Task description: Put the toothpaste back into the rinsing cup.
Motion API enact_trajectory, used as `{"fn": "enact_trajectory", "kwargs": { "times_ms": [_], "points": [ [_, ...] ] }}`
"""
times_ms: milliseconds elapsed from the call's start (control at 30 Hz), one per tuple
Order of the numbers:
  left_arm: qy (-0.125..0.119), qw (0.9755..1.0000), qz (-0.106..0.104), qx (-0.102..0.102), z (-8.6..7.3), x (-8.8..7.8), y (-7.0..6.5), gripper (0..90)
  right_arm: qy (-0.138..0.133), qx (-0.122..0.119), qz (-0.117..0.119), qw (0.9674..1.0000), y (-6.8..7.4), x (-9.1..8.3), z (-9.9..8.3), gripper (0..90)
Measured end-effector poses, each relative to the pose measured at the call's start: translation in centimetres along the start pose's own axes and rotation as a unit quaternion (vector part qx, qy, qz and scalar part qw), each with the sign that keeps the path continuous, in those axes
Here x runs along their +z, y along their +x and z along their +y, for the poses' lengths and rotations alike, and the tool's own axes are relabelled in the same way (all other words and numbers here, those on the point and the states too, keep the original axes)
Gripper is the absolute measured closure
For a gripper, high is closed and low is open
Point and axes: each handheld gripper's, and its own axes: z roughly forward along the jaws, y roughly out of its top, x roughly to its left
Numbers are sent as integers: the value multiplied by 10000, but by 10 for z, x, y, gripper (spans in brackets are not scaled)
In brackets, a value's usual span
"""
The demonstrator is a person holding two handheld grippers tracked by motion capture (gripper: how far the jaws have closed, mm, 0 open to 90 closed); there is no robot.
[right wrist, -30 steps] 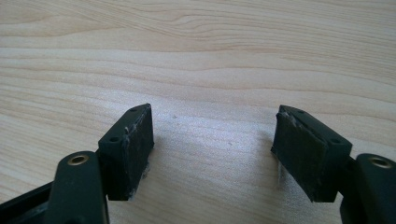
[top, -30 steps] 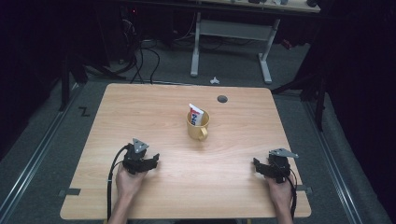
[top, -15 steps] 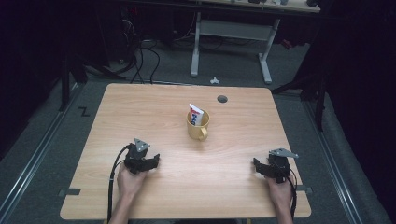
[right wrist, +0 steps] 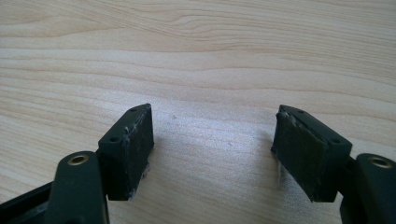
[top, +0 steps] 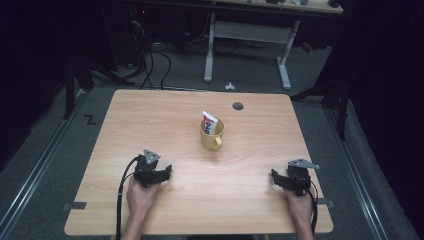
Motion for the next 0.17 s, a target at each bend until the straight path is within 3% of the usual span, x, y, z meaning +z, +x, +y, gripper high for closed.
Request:
{"fn": "enact_trajectory", "kwargs": {
  "times_ms": [167],
  "points": [
    [8, 10000, -6, -1, 0, 0, 0, 280, 0, 3, 0, 10000, 0, 0, 0, 289]
  ]
}}
